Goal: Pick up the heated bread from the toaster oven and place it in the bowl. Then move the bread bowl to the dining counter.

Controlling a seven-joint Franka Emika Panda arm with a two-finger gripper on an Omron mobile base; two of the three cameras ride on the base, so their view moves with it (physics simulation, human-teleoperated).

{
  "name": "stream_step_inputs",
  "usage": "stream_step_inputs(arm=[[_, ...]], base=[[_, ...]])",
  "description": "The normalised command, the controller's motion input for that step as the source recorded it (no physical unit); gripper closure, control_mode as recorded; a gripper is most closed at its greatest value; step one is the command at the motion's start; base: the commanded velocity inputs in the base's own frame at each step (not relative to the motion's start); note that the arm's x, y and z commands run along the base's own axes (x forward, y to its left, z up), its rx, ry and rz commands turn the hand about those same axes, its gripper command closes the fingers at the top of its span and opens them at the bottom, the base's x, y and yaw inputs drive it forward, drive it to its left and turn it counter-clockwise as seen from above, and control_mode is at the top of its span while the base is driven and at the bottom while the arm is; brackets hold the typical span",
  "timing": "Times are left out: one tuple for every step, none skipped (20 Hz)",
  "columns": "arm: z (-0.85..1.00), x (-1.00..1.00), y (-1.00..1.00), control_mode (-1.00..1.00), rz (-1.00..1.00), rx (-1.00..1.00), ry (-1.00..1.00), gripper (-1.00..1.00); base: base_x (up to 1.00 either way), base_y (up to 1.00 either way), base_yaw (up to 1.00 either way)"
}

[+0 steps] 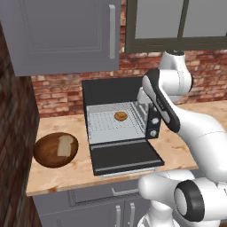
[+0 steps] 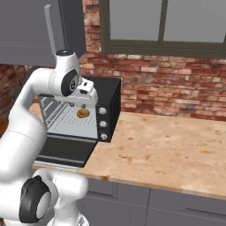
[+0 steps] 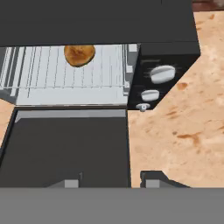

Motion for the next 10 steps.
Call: stream_step_inputs(arm=[[-0.02,0.0,0.0,-1.0,0.0,0.0,0.0,-1.0],[-0.1,-0.06,0.0,-1.0,0.0,0.0,0.0,-1.0],[-0.26,-0.07,0.0,-1.0,0.0,-0.02,0.0,-1.0],[-0.37,-0.09,0.0,-1.0,0.0,-0.01,0.0,-1.0],[-0.44,-0.3,0.0,-1.0,0.0,0.0,0.0,-1.0],[-0.34,-0.38,0.0,-1.0,0.0,0.0,0.0,-1.0],[-0.52,-0.39,0.22,-1.0,0.01,-0.04,-0.03,-1.0],[-0.61,-0.33,0.11,-1.0,0.05,0.0,-0.04,-1.0],[-0.57,-0.46,0.28,-1.0,0.13,-0.02,-0.22,-1.0],[-0.61,-0.49,0.52,-1.0,0.14,-0.06,-0.28,-1.0]], base=[[0.0,0.0,0.0],[0.0,0.0,0.0],[0.0,0.0,0.0],[0.0,0.0,0.0],[0.0,0.0,0.0],[0.0,0.0,0.0],[0.0,0.0,0.0],[0.0,0.0,0.0],[0.0,0.0,0.0],[0.0,0.0,0.0]])
